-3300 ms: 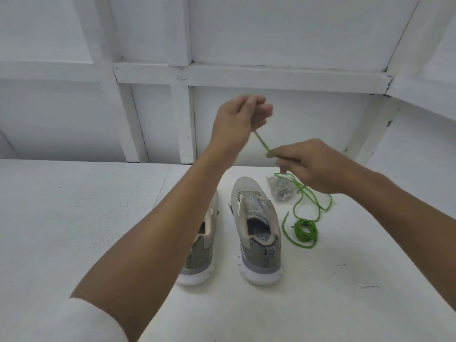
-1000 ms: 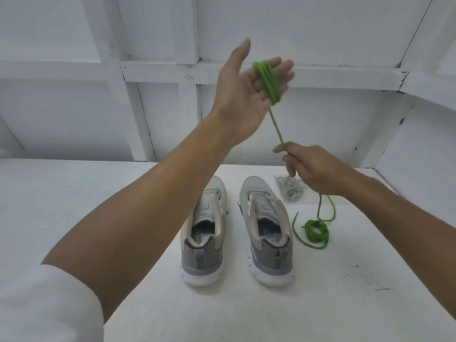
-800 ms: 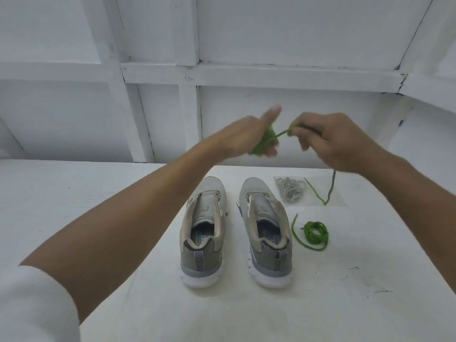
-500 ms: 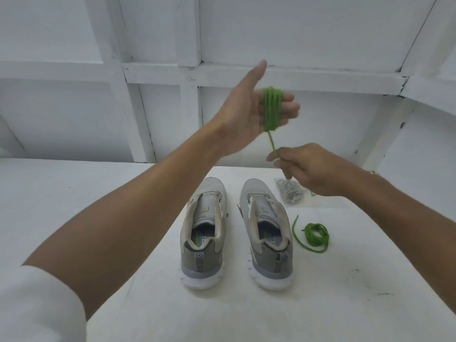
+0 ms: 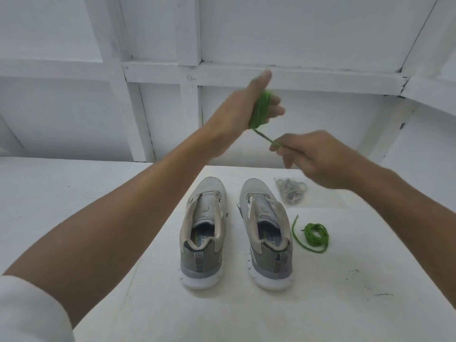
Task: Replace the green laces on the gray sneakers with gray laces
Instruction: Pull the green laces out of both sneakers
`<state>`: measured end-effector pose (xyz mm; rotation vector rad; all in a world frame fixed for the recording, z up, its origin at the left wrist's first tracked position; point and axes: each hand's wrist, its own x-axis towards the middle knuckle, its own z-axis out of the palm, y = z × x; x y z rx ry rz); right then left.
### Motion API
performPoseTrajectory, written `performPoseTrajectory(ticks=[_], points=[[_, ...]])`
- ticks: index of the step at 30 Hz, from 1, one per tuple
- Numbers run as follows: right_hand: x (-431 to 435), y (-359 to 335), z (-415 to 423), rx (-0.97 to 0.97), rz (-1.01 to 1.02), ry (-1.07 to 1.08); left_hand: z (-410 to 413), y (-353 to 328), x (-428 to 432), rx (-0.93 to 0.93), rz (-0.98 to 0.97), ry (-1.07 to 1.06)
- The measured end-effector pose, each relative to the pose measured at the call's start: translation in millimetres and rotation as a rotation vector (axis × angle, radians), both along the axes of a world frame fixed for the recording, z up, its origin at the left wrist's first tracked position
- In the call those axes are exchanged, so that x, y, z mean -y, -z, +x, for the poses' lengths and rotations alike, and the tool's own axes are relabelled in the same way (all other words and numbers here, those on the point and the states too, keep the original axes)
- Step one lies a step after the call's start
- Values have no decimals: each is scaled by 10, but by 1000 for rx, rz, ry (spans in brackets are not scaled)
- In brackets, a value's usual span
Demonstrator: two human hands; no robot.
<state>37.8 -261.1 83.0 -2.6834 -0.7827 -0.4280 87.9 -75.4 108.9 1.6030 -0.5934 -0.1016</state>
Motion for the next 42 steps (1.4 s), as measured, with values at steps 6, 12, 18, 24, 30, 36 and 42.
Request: performPoseTrajectory(ticks=[6, 12, 18, 24, 30, 36, 42], points=[[89, -209, 80, 198, 265, -15, -221, 118, 64, 26, 313, 225], [-149, 240, -91, 31, 209, 71, -196, 80, 48, -219, -155, 111], [-244, 209, -224, 130, -1, 141, -210, 244, 132, -300, -338, -106], [-277, 79, -317, 309, 138, 103, -367, 381, 161, -72, 217, -104], [-277, 172, -346, 104, 526, 117, -500, 493, 195, -76, 158, -213], [-329, 296, -393, -278, 946, 20, -526, 538, 204, -156, 91, -196], [-389, 358, -439, -247, 998, -11, -508, 566, 159, -99, 191, -151]])
